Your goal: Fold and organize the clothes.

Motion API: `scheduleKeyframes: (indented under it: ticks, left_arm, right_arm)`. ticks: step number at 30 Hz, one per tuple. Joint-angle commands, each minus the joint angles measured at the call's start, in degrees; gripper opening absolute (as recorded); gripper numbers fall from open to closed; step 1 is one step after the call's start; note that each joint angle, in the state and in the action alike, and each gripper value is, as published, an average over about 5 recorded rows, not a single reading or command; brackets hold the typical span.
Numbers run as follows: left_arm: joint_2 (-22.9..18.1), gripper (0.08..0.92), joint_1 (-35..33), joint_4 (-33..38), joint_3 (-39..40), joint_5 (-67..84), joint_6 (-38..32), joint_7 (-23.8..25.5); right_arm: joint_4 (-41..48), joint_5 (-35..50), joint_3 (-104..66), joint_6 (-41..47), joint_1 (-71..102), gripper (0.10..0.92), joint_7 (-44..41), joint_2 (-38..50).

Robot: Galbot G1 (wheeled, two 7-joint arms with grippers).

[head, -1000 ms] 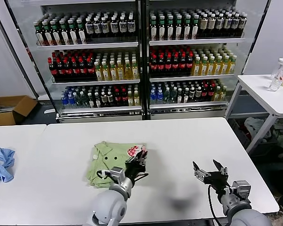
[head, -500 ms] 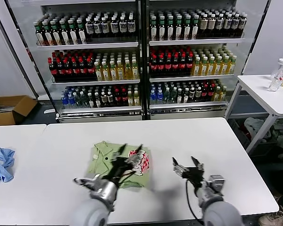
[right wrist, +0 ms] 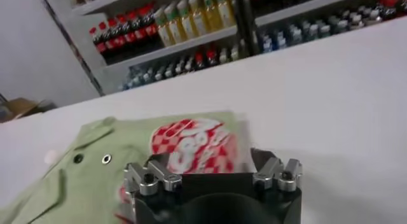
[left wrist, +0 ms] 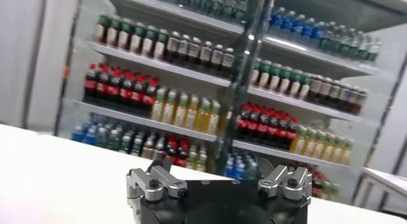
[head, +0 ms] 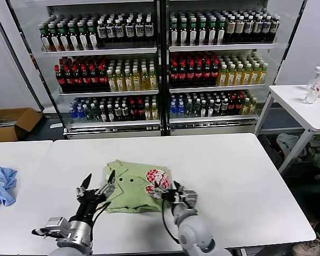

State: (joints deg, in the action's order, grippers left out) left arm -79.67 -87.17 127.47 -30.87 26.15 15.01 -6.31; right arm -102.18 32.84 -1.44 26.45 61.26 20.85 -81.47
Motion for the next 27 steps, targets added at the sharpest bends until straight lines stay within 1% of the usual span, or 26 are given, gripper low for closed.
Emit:
scheduleKeyframes:
  ticks: [1,8,11,20,22,24,27]
  left_arm:
    - [0.51,0.823,-4.52,2.01,-4.81,0.37,-2.41,-0.9]
    - [0.5,0.823,-4.52,1.74,-4.14,0.47,-2.65,-0.88]
    - [0.58,0.823,-4.42,1.65,-3.97,0.56,-2.67,-0.87]
    - [0.91,0.823,-4.44,1.56,-3.56,0.66,-2.68,-0.6]
    - [0.92,0.823,-4.47,1.54,-3.39,0.59,-2.66,-0.52]
    - [0.92,0.822,-4.46,1.47,-3.15,0.41,-2.65,-0.44]
    - [0.86,0.823,-4.37,1.37,-2.67,-0.28,-2.66,-0.3]
  right_arm:
    - [9.35,0.25,6.11,0.24,-5.75,0.775,3.12,-5.65]
    - [8.07,-0.09,4.52,-0.64,-4.86,0.586,1.41,-3.04]
    - [7.59,-1.92,3.18,-0.91,-5.11,0.499,-0.26,-0.93]
    - [6.87,-5.26,-4.02,-0.67,-7.98,0.239,-7.75,11.37]
    - [7.54,-7.18,-5.65,-1.59,-8.45,0.178,-9.85,14.34]
    - [8.36,-10.55,-6.68,-2.86,-8.78,0.135,-12.2,16.66]
    - [8.98,-15.1,-8.01,-4.24,-8.88,0.114,-15.2,18.79]
